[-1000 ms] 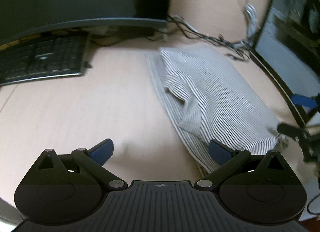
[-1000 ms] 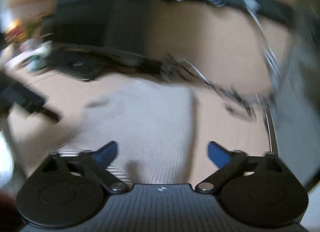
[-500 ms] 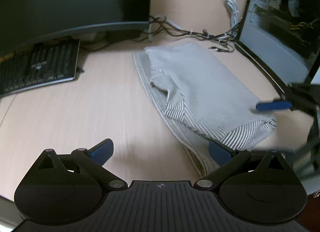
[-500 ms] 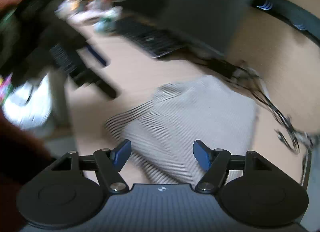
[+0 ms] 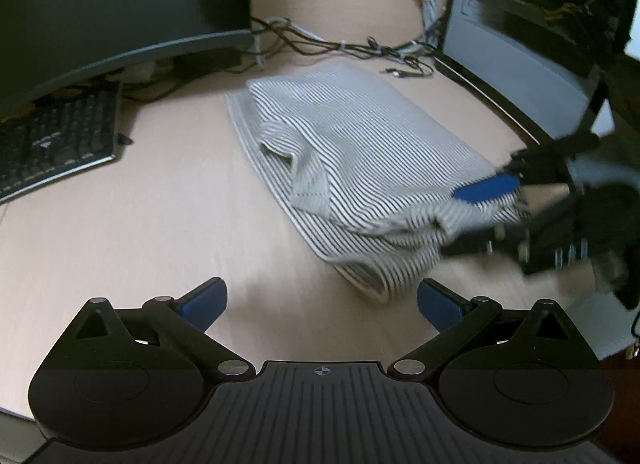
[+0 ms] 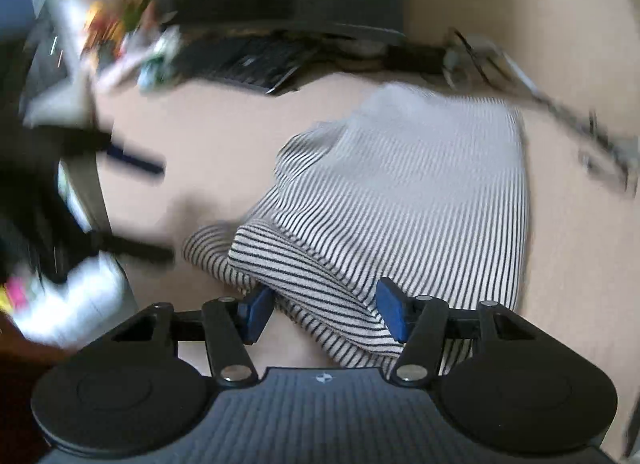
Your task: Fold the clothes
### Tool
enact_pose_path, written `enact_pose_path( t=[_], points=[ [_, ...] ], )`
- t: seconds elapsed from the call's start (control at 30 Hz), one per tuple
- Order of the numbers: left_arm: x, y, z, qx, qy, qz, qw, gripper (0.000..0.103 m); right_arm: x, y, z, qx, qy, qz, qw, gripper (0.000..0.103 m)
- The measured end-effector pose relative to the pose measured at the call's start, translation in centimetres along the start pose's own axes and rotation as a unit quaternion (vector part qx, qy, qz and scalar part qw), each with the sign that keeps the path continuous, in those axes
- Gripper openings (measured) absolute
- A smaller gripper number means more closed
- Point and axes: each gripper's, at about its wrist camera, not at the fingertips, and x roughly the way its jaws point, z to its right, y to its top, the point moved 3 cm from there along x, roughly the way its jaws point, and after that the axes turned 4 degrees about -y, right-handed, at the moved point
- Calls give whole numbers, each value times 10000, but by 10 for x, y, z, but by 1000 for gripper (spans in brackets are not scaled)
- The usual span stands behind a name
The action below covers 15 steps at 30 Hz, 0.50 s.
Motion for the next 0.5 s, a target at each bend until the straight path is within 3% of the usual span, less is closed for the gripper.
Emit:
enact_pose_path(
  t=[0.17, 0.27, 0.37, 0.5],
  points=[
    [25, 3, 19, 590, 101, -171, 9981, 103, 0, 0, 17, 731, 315, -36, 9968, 56],
    [43, 11, 26, 724, 275, -245, 9967, 103, -4, -1, 11, 637, 262, 22, 9976, 56],
    [43, 21, 23, 545, 246, -109, 9982, 103, -19, -8, -11, -243, -160, 260, 9992, 60],
    [38, 26, 13, 320, 244, -103, 9991, 103, -38, -24, -42, -1533, -716, 678, 9832, 63]
  ],
)
